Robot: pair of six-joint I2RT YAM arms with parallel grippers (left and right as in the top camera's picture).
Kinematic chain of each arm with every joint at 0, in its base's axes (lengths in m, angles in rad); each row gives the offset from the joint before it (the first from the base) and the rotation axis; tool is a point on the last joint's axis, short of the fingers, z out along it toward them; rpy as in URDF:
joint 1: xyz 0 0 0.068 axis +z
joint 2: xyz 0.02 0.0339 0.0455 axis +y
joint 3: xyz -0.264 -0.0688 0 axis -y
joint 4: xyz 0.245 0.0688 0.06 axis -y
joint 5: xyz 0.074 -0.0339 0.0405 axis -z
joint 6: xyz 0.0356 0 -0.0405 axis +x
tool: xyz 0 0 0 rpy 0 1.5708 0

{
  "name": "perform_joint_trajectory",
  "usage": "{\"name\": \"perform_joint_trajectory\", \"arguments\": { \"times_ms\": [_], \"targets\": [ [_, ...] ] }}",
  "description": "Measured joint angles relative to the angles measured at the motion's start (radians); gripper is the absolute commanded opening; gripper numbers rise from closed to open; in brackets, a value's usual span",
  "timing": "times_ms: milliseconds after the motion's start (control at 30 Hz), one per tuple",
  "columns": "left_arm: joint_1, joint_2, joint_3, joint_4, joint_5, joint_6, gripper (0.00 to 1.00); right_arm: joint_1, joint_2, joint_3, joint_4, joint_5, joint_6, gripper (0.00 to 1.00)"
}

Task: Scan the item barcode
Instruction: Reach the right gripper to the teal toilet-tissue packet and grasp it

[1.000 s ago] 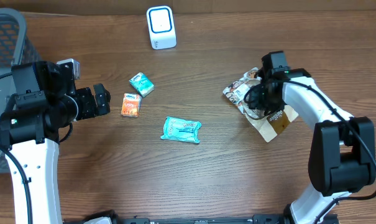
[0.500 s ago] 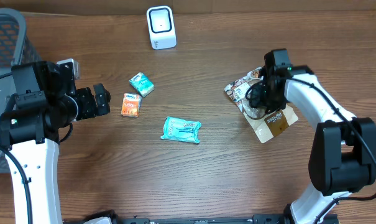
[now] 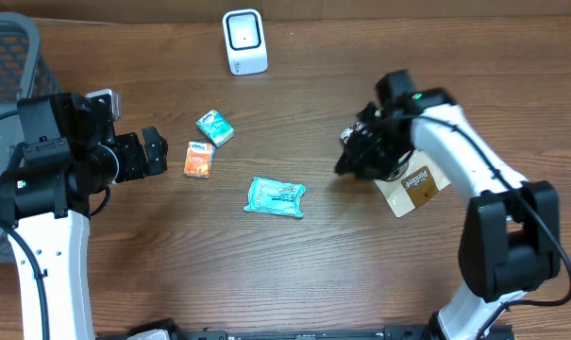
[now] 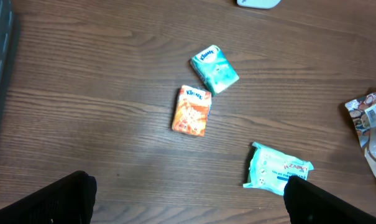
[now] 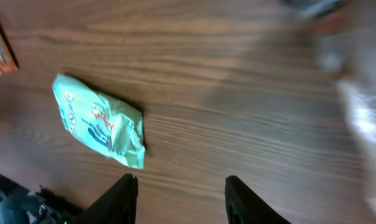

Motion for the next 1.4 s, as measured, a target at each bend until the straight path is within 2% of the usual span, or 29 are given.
{"name": "perform_joint_trajectory", "arguments": {
  "times_ms": [567, 800, 1100, 1167, 1233, 1400],
  "targets": [
    [0.000, 0.000, 0.000, 0.000, 0.000, 0.000, 1.00, 0.210, 0.000, -0.235, 0.454, -0.033, 0.279, 0.43],
    [0.000, 0.000, 0.000, 0.000, 0.000, 0.000, 1.00, 0.256, 0.000, -0.276, 0.508, -0.036, 0.336, 0.46],
    [0.000, 0.000, 0.000, 0.000, 0.000, 0.000, 1.00, 0.286, 0.000, -0.335, 0.622, -0.028, 0.447, 0.29],
    [0.000, 0.000, 0.000, 0.000, 0.000, 0.000, 1.00, 0.286, 0.000, -0.340, 0.630, -0.031, 0.467, 0.21],
    [0.000, 0.000, 0.000, 0.000, 0.000, 0.000, 0.99, 0.286, 0.000, -0.340, 0.638, -0.035, 0.477, 0.05],
    [0.000, 0.000, 0.000, 0.000, 0.000, 0.000, 1.00, 0.286, -0.003, -0.341, 0.665, -0.039, 0.484, 0.04]
  ]
}}
